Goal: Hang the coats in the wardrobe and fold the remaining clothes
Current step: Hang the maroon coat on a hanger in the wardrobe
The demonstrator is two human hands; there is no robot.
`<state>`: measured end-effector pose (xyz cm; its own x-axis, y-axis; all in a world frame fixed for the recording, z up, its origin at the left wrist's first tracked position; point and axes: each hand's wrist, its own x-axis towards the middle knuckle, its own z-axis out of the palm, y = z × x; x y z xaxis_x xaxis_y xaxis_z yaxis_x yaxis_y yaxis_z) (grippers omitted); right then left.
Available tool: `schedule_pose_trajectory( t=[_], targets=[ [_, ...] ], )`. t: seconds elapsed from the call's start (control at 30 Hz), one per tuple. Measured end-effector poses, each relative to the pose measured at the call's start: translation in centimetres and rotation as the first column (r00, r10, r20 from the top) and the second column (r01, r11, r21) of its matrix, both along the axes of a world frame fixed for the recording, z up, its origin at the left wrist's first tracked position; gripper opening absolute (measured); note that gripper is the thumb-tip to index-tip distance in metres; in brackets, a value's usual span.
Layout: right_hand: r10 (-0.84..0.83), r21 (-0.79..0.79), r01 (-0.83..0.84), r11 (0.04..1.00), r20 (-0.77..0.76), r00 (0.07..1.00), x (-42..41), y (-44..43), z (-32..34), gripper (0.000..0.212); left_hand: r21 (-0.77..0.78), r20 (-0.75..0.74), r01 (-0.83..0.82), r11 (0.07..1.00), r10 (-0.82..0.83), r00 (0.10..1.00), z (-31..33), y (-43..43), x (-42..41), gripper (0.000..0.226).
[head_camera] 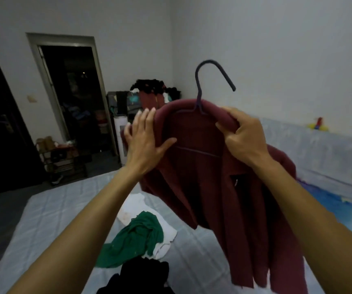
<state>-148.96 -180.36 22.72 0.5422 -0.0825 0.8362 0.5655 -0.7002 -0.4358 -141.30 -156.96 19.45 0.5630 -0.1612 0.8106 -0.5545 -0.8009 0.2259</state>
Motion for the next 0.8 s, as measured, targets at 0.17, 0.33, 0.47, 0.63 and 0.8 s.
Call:
schedule_pose_trajectory(
  t=[0.17, 0.33, 0.47, 0.63, 0.8],
  targets=[
    [0.044, -0.055, -0.044, 0.998, 0.004, 0.999, -2.4, -0.8, 1.1, 0.035, -0.051, -0.016, 0.135, 0.989, -0.136, 0.991, 3.9, -0.5, -2.4, 0.043],
    [-0.205, -0.209, 0.154, 0.966, -0.247, 0.947, -2.0, -2.0, -2.0, 0.059, -0.106, -0.017, 0.081, 0.991, -0.083, 0.996, 0.2, -1.1, -4.5, 0.030],
    [-0.452, -0.269, 0.383, 0.884, -0.277, 0.848, -3.6, -2.2, -7.1, 0.104, -0.132, -0.114, 0.031, 0.991, -0.047, 0.992, -1.4, 0.1, -5.0, 0.027],
    [-0.408, -0.223, 0.342, 0.913, -0.494, 0.768, -4.1, -0.4, -12.7, 0.116, -0.121, -0.146, -0.037, 0.992, 0.019, 0.989, -0.4, 2.2, -5.7, 0.029],
    [-0.483, -0.148, 0.459, 0.876, -0.265, 0.835, -2.2, 1.2, -11.6, 0.062, -0.121, -0.184, -0.080, 0.989, 0.057, 0.981, 0.6, 5.1, -5.5, 0.032]
  ],
)
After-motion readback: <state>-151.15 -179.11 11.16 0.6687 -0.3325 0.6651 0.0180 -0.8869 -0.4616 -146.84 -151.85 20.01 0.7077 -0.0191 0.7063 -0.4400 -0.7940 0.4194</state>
